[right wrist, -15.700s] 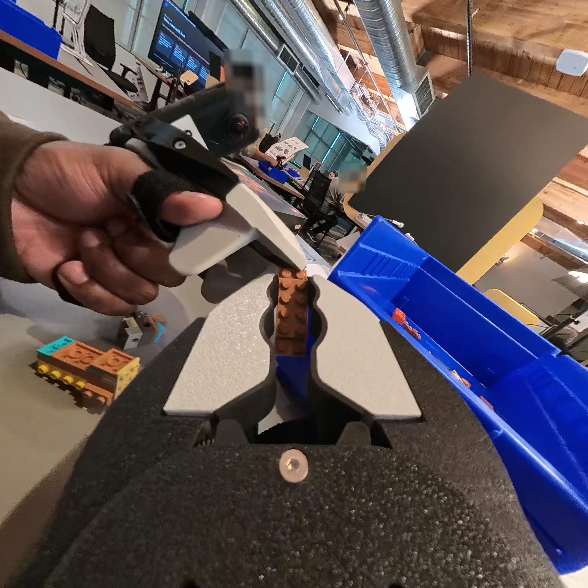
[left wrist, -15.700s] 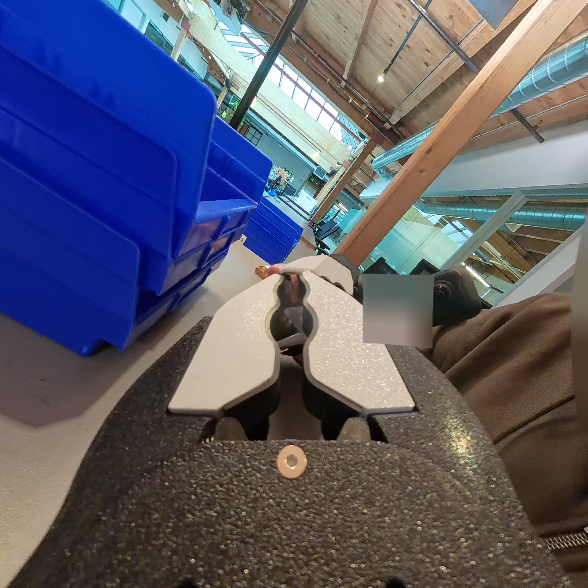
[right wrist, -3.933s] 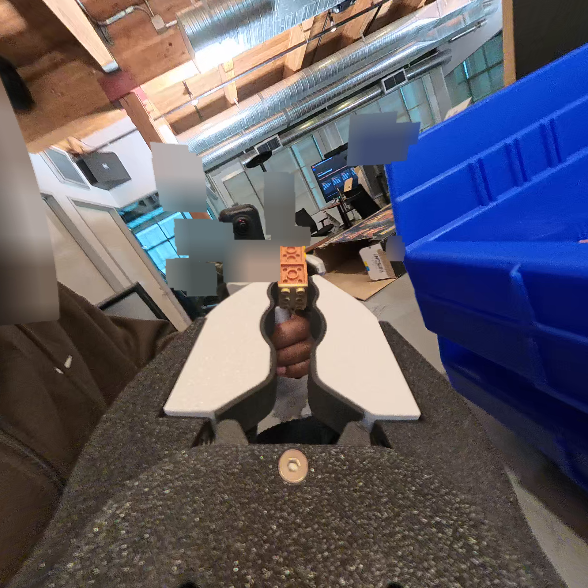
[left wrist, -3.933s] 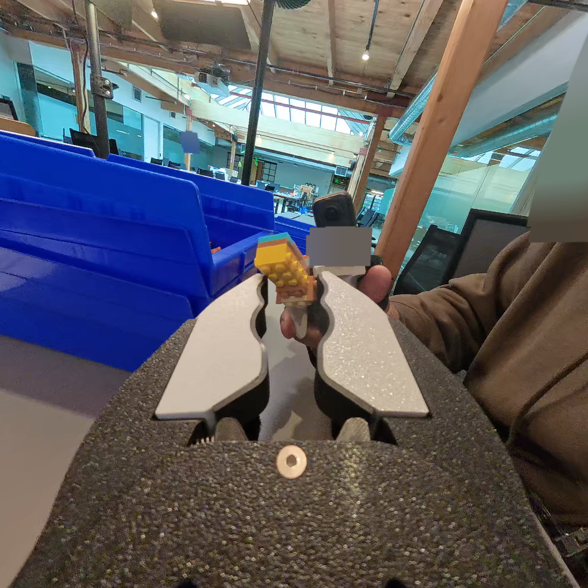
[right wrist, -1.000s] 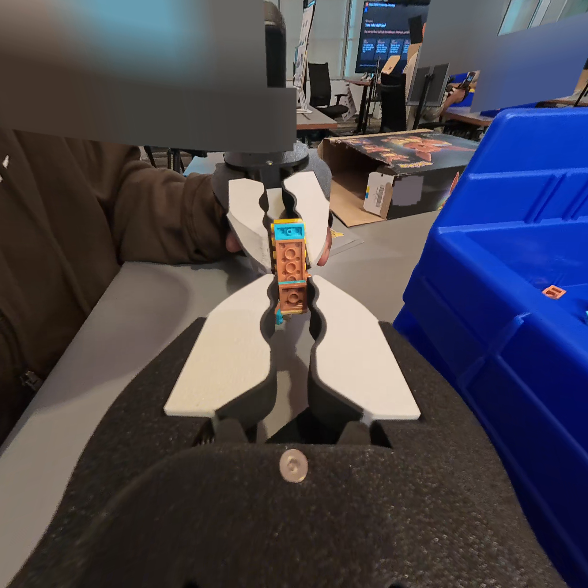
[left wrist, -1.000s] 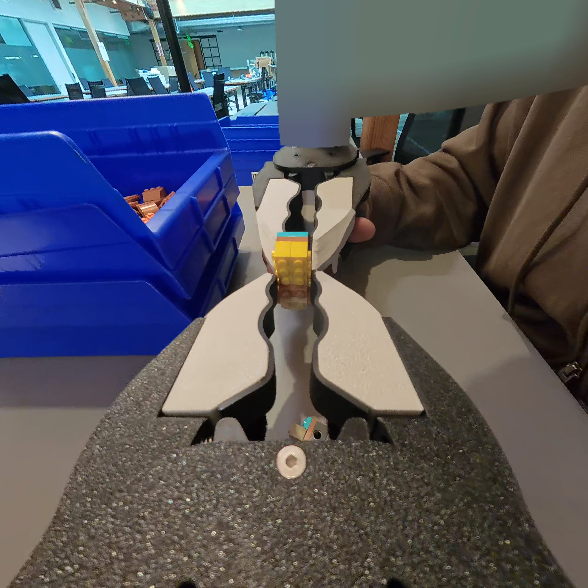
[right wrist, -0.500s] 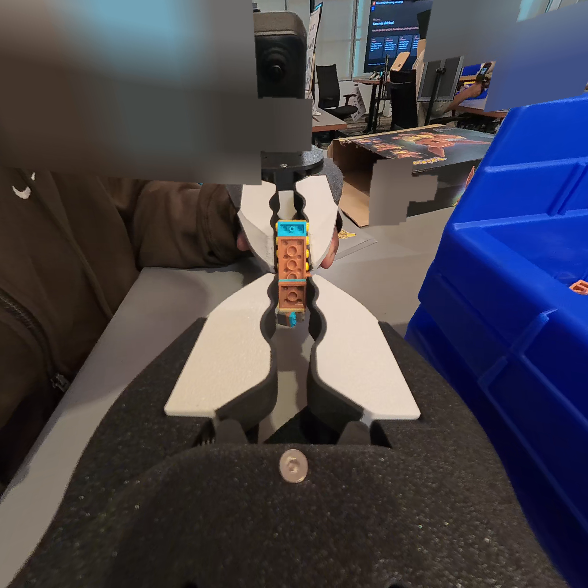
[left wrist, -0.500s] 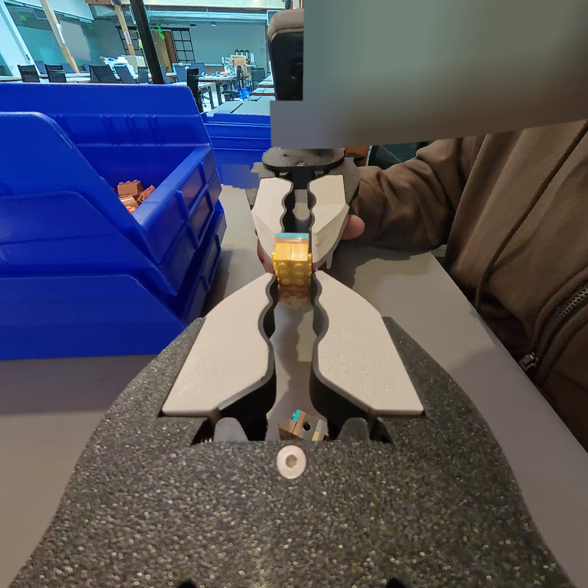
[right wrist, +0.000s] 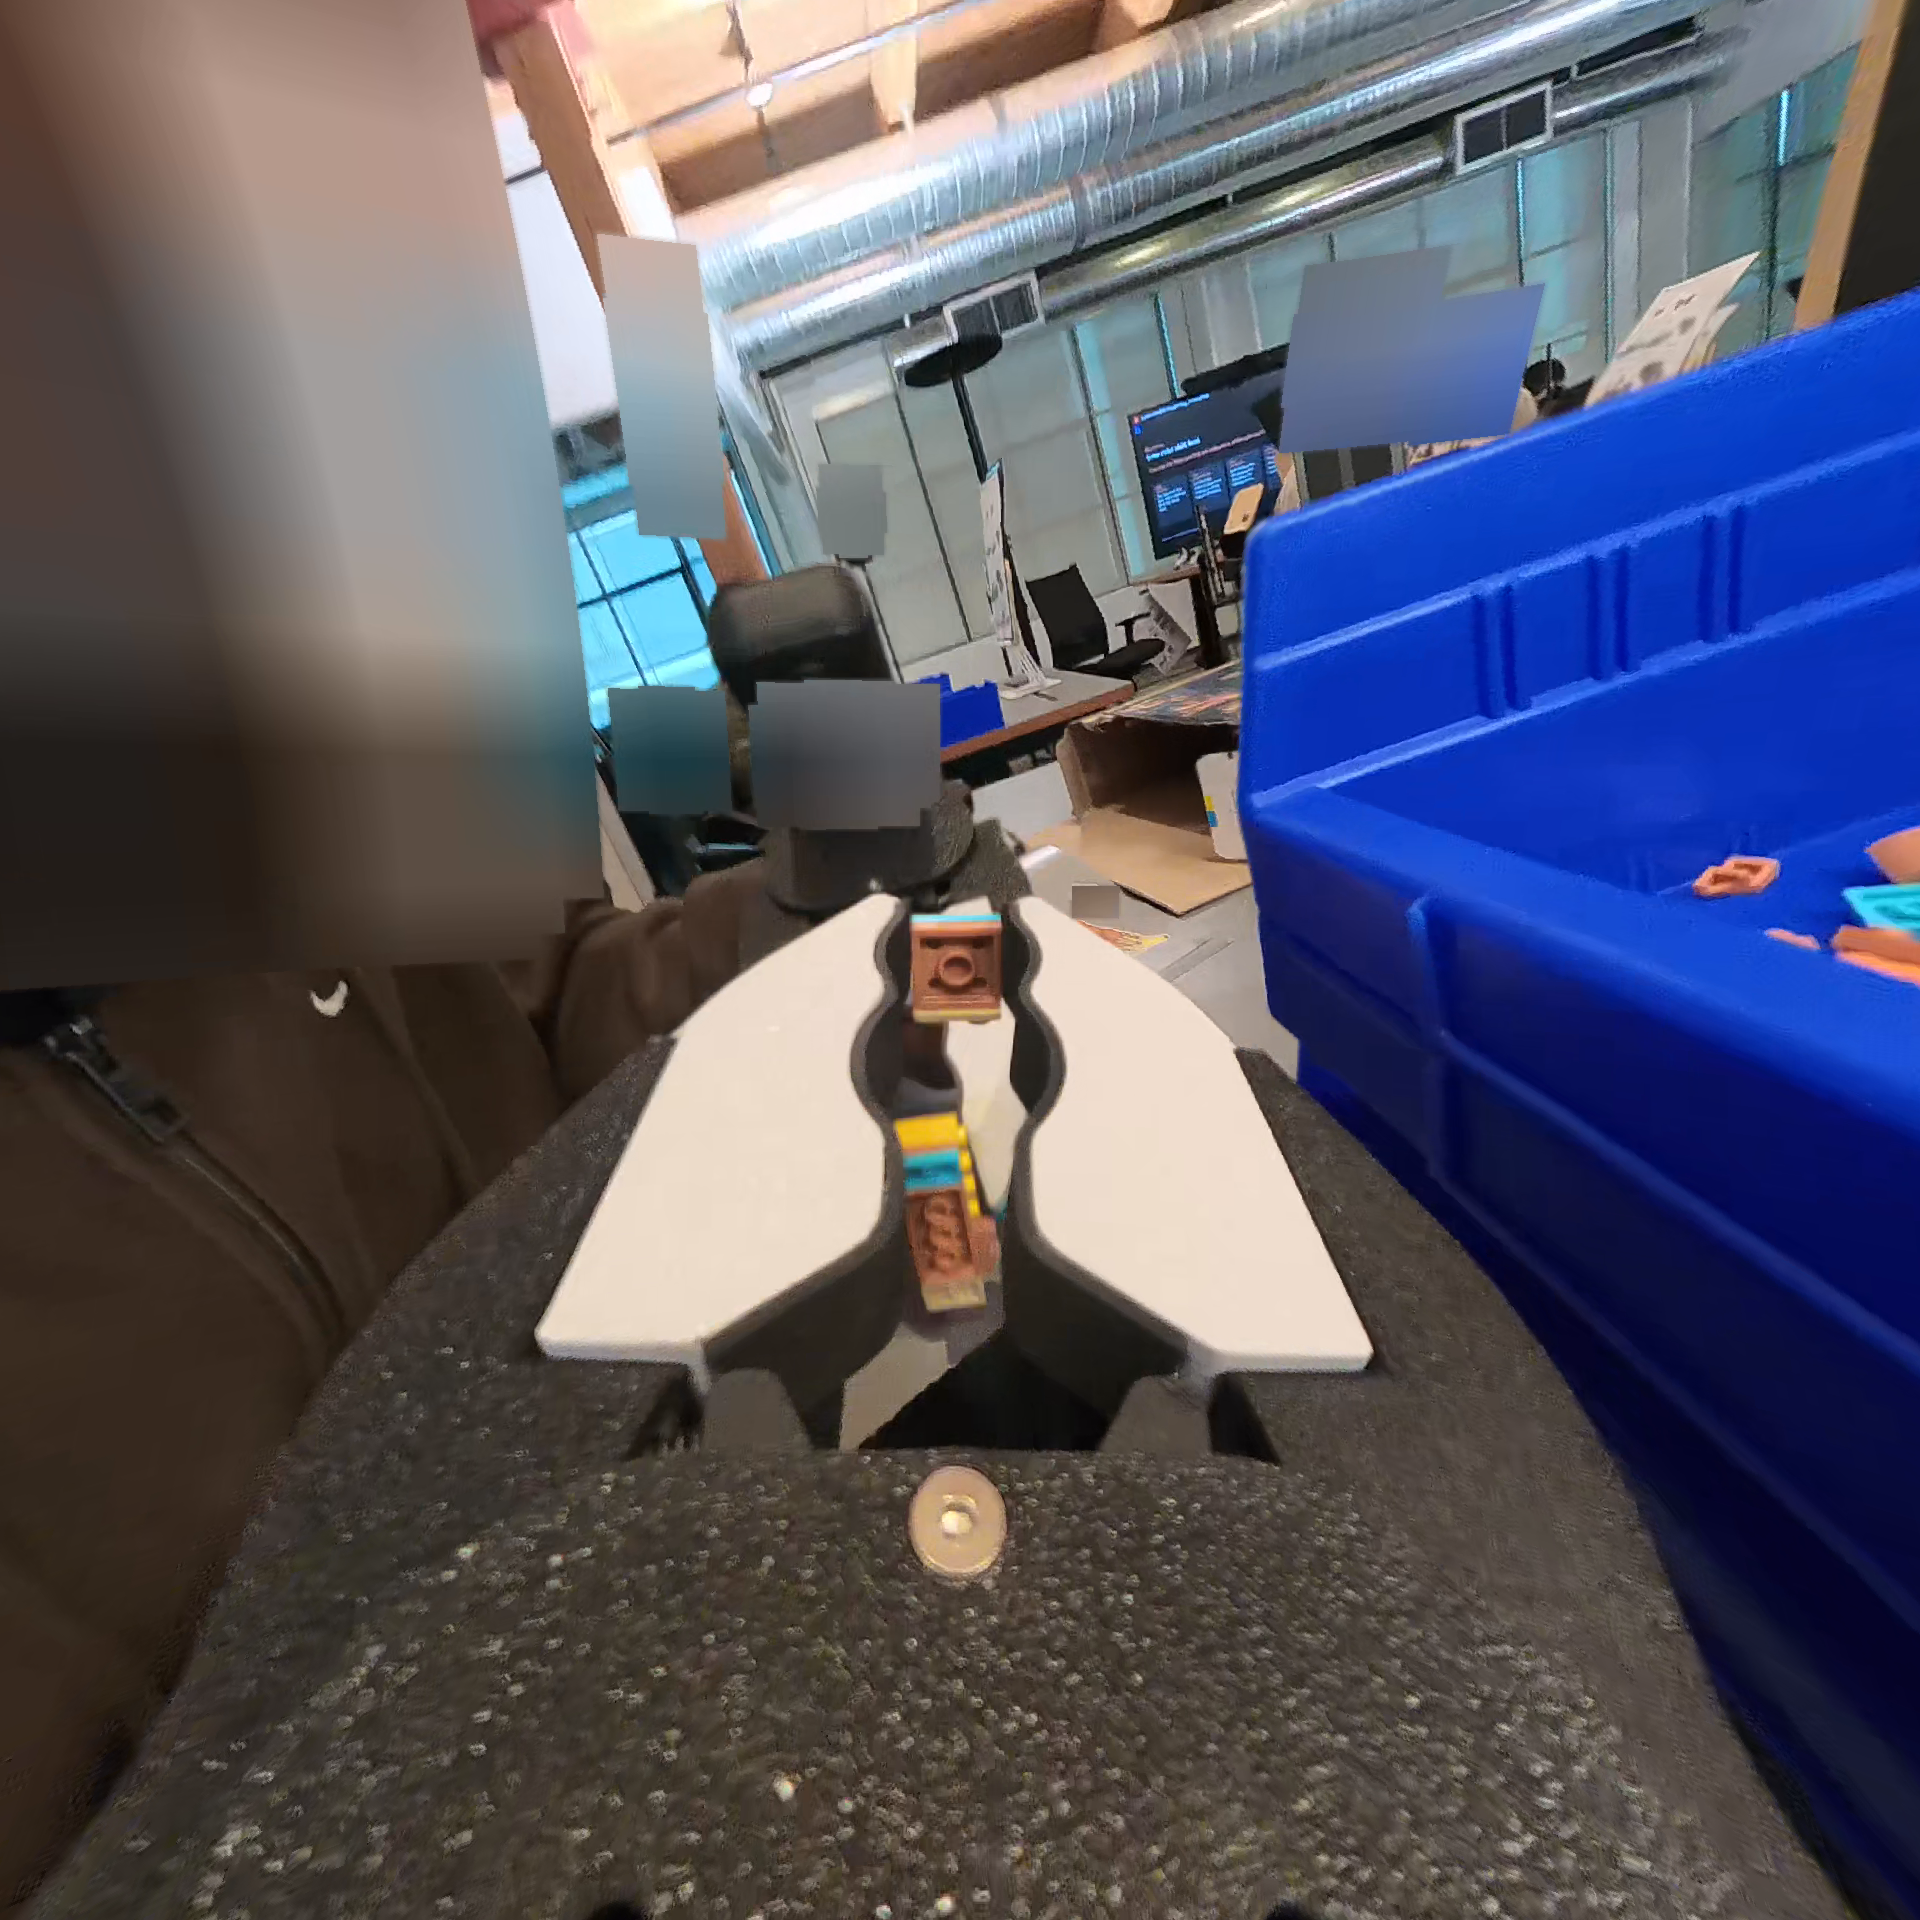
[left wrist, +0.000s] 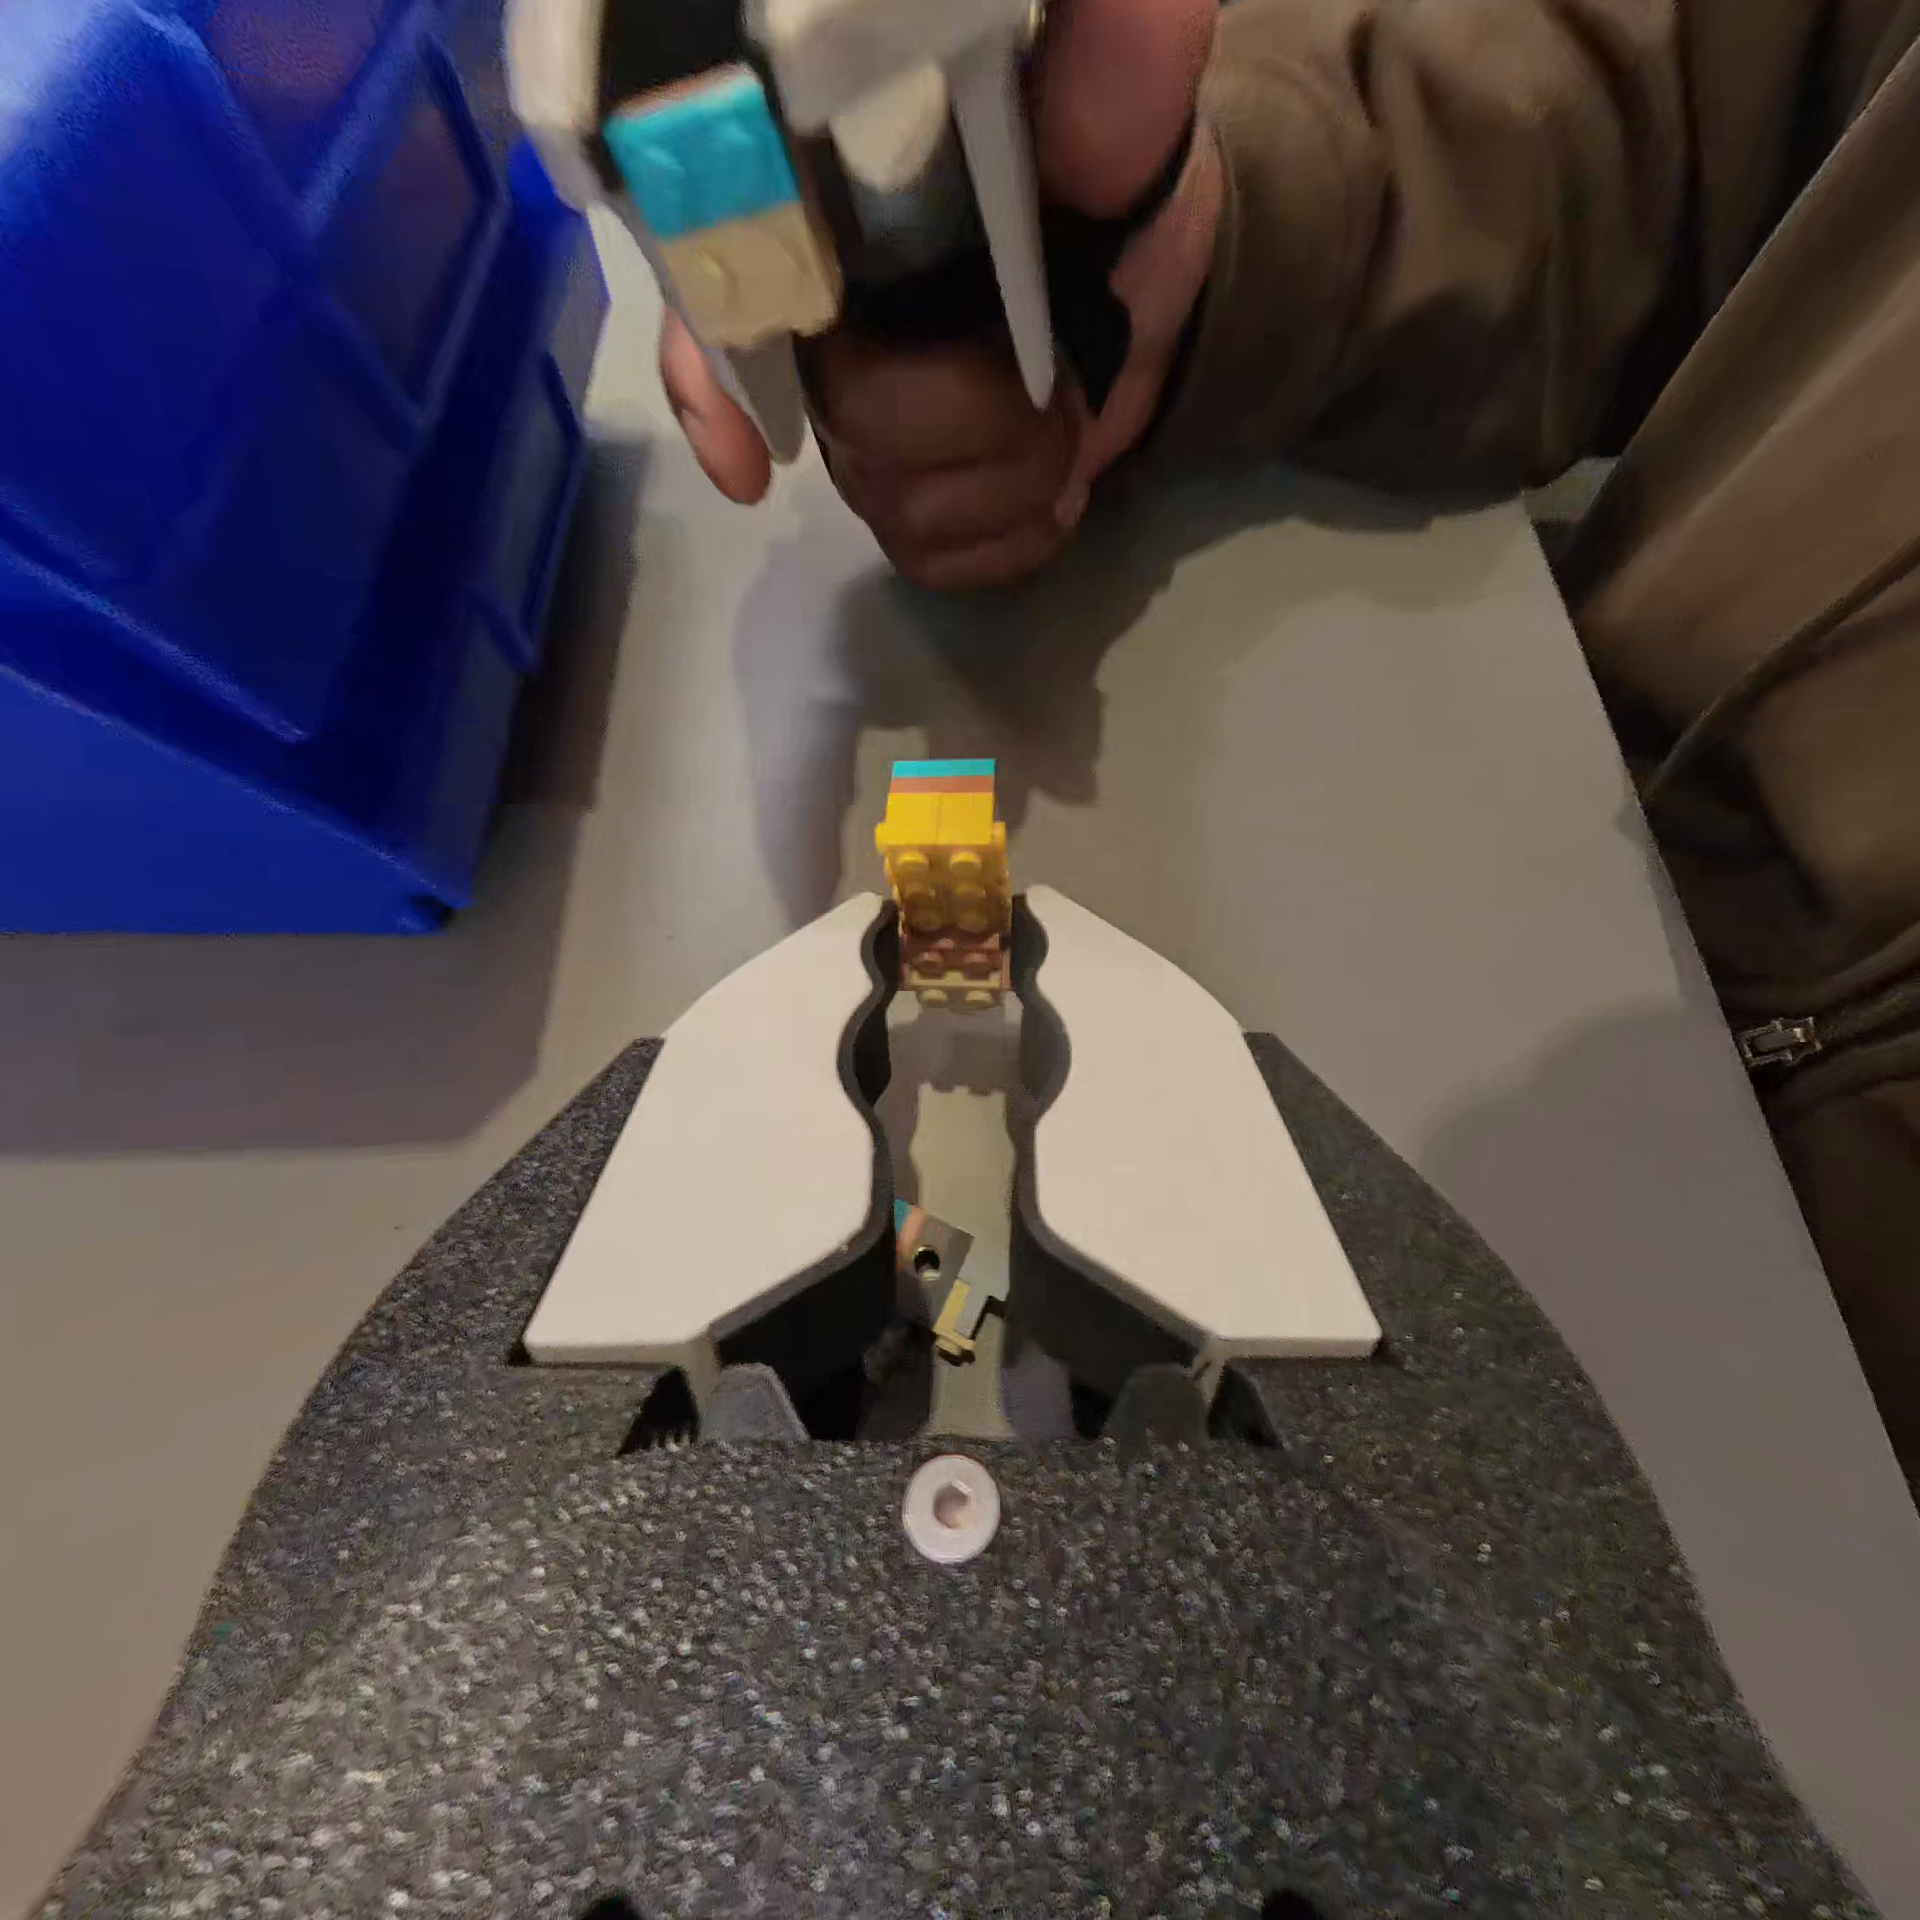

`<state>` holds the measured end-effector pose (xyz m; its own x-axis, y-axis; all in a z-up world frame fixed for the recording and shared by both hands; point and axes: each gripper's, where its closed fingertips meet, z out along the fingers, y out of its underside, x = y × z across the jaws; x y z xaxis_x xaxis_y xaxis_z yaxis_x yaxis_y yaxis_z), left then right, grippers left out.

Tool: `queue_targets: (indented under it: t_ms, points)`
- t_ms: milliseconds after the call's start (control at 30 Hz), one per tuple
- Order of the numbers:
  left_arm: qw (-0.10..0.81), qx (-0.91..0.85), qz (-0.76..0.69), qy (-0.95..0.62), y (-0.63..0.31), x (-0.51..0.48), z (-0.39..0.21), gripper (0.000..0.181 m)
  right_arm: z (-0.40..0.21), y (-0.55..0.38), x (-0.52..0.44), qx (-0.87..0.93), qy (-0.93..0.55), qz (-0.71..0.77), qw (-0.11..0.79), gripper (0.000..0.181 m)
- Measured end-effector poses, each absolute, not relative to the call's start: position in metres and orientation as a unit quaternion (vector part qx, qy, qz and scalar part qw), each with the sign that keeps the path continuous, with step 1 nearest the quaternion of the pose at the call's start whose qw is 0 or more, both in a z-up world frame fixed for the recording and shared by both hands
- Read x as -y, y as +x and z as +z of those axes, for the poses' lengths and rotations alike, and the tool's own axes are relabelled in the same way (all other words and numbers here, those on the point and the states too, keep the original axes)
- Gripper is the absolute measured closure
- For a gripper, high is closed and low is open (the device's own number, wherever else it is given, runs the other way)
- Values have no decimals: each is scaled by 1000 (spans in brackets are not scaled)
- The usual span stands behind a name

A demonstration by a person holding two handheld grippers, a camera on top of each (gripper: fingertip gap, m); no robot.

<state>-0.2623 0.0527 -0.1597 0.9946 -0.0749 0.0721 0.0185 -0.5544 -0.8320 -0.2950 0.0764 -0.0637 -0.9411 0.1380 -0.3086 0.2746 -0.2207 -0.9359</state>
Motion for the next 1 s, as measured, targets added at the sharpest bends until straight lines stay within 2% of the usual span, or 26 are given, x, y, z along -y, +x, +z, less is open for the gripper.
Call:
queue_targets:
  t_ms: [133, 300, 467, 633, 733, 1000]
  points:
    - [411, -18, -31, -911, -260, -50, -181, 161, -67, -299, -75, -595, 197, -773, 95, 165]
    - [416, -9, -35, -909, -261, -51, -181, 158, -67, -299, -73, -583, 208, -777, 116, 165]
    - [481, 24, -42, -875, -272, -51, -152, 147, -65, -303, -77, -569, 220, -783, 117, 165]
    - [599, 92, -29, -795, -290, -61, -104, 147, -63, -305, -73, -550, 235, -791, 127, 165]
    - [643, 132, 29, -754, -303, -66, -87, 147, -64, -312, -70, -517, 278, -798, 137, 165]
    - [620, 106, 229, -743, -311, -71, -87, 149, -70, -316, -61, -446, 355, -804, 172, 165]
